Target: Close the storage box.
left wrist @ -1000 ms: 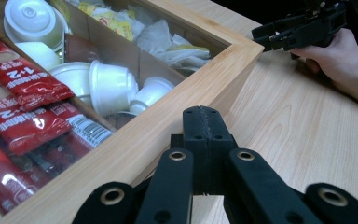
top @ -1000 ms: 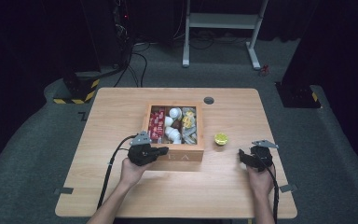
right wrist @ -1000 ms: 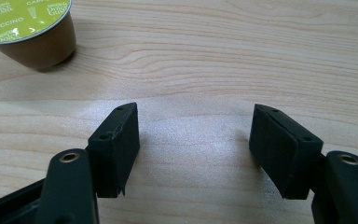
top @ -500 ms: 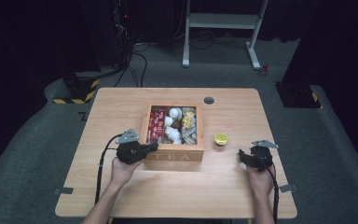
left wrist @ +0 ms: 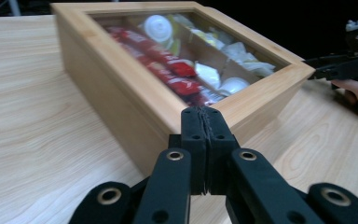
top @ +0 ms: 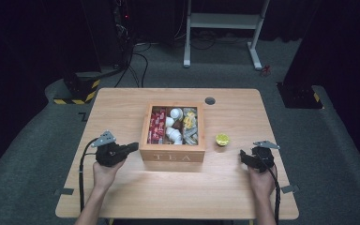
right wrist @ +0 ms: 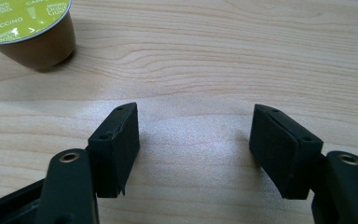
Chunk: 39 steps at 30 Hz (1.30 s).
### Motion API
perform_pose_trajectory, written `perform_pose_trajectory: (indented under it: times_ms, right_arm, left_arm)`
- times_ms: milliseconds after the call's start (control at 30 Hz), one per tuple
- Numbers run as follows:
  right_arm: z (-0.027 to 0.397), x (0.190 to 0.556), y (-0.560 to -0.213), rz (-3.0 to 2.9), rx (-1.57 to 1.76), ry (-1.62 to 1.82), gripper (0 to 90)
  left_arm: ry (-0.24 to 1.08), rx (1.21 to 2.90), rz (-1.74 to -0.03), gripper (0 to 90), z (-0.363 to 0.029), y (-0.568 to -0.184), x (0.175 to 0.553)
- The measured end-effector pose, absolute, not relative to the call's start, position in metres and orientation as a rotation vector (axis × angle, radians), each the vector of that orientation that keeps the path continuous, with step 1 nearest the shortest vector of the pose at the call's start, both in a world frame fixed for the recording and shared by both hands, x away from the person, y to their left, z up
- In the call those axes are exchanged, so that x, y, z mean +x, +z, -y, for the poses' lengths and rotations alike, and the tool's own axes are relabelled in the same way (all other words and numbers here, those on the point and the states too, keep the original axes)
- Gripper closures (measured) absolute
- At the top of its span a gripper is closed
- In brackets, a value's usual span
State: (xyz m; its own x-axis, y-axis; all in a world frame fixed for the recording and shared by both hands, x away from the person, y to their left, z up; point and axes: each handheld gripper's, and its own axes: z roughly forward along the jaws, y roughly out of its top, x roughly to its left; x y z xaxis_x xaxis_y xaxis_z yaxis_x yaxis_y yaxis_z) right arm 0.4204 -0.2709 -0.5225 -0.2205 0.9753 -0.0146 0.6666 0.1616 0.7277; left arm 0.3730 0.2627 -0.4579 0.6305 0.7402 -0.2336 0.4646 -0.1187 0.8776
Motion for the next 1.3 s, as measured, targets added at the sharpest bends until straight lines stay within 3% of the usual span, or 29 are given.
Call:
perform_pose_trajectory:
  times_ms: [633, 1300]
  right_arm:
    - [0.271, 0.42, -0.523, -1.955, 1.552, 0.831, 33.2]
    - [0.271, 0.42, -0.523, -1.957, 1.552, 0.831, 32.8]
  left_arm:
    - [0.422, 1.754, -1.167, 87.5, -0.303, -0.488, 0.375]
    - [0.509, 1.844, -1.308, 87.0, -0.302, -0.519, 0.393]
